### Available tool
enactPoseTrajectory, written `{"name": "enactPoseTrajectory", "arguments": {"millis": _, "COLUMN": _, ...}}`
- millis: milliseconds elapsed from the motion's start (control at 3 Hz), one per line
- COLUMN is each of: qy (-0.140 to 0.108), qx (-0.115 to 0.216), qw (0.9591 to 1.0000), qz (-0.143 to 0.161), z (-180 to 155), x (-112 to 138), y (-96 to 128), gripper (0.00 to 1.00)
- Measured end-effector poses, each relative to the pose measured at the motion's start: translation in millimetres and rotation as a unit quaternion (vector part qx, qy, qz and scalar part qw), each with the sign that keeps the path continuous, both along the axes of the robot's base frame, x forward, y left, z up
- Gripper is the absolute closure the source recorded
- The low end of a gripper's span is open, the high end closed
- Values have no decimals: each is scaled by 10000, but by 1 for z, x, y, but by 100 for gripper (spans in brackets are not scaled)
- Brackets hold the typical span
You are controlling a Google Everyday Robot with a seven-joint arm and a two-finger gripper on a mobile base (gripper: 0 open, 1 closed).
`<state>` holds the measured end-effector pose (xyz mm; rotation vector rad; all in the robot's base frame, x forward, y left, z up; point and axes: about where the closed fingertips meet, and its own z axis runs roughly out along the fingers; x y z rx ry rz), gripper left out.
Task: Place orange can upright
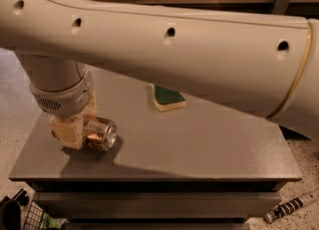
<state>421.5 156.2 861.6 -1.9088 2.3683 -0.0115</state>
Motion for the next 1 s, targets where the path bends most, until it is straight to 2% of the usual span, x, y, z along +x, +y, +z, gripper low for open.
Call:
{"name": "enactPoseTrajectory", "arguments": {"millis": 333, "qy": -232, "qx": 389, "qw": 9989, "qz": 138, "z": 30, "x": 8, "y": -10, "gripper": 100}}
{"name": "enactPoseTrajectory", "arguments": {"millis": 667, "qy": -546, "qx": 1097, "qw": 9915, "qz": 438, "z": 57, "x": 17, "y": -27, "gripper": 100}}
{"name": "enactPoseTrajectory", "arguments": {"millis": 1000, "qy": -762, "qx": 1761, "qw": 9792, "qz": 663, "z": 68, "x": 25, "y": -35, "gripper": 100}}
